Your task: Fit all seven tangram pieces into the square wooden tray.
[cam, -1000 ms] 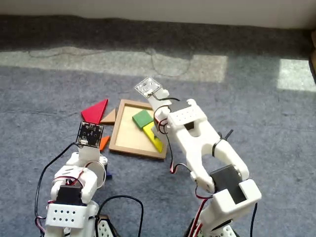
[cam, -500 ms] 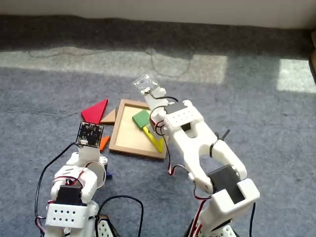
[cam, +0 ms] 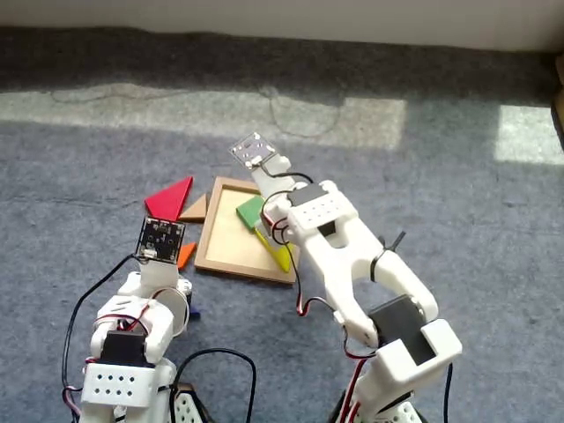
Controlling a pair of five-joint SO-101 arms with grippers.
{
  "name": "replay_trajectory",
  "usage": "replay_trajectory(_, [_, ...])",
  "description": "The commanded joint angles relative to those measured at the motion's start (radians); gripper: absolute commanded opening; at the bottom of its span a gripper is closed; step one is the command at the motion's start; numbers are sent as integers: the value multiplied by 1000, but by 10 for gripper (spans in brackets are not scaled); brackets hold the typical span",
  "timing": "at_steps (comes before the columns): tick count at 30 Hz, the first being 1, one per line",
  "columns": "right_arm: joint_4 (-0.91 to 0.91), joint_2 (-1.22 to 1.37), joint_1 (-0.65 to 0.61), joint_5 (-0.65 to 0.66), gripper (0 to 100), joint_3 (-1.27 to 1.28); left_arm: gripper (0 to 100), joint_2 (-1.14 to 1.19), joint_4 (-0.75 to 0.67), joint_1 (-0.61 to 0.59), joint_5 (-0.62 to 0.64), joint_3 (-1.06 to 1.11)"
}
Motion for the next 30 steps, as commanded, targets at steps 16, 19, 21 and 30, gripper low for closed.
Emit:
replay_trajectory(16, [-148,64,-13,-215,6,-58,7,-8,6,-10,6,28])
replay_trajectory(19, [-170,62,-13,-216,6,-58,7,-8,6,-10,6,28])
replay_trajectory(21, [-173,62,-12,-218,6,-58,7,-8,6,-10,6,28])
replay_trajectory(30, [-173,10,-8,-218,5,-53,7,-8,6,-10,6,28])
